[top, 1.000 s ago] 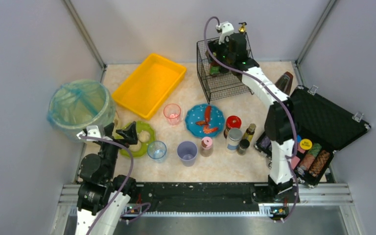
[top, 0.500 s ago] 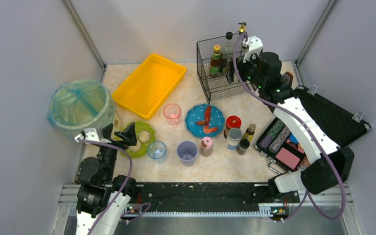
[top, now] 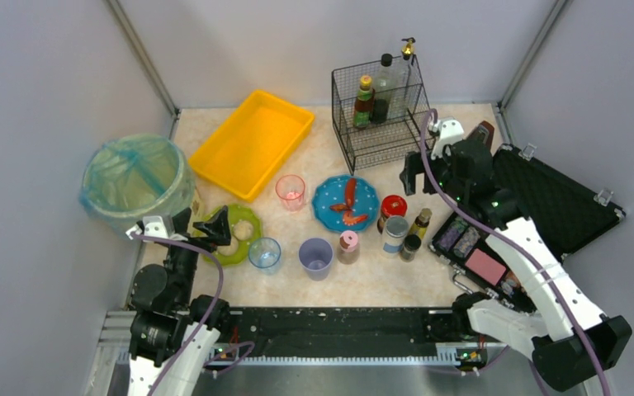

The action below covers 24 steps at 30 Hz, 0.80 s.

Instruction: Clear the kitchen counter

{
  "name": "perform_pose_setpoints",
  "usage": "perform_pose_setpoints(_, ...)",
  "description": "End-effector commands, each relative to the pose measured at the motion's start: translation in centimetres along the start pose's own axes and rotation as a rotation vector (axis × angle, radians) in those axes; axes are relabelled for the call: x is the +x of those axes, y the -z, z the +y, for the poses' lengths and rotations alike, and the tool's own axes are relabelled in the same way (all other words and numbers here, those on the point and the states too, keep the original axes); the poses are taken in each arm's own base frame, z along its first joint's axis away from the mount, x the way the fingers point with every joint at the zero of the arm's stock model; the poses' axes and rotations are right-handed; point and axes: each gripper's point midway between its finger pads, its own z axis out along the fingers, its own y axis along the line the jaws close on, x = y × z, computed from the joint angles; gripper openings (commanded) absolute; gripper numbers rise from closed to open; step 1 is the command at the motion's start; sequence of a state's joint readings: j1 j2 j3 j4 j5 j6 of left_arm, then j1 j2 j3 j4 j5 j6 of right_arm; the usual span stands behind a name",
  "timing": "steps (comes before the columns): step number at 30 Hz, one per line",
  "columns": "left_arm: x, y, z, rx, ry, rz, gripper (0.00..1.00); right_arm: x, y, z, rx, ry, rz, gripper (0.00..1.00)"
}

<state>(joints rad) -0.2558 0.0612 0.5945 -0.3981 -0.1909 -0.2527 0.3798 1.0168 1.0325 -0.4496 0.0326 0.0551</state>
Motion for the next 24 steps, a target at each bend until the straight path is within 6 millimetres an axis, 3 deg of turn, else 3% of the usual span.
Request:
perform_pose_setpoints(1, -0.7, -0.3, -0.5, 0.019, 0.0, -0.02, 0.99, 2.4, 2.1, 1.0, -0.043, -0.039, 0.086, 0.91)
perform_pose_setpoints(8, -0.4, -0.6, -0.5, 0.018, -0.003, -0.005, 0.99, 6.1, 4.4, 5.4, -0.283, -0.068, 0.301, 0.87)
perform_pose_setpoints(13, -0.3, -0.6, -0.5, 0.018, -0.004, 0.001, 0.99, 8.7, 4.8, 6.4, -0.274, -0.022, 0.425, 0.86)
perform_pose_setpoints(24, -0.2, -0.7, -0.6, 0.022, -0.004, 0.004, 0.99, 11.3, 3.8, 7.5, -0.205, 0.039, 0.52, 0.86)
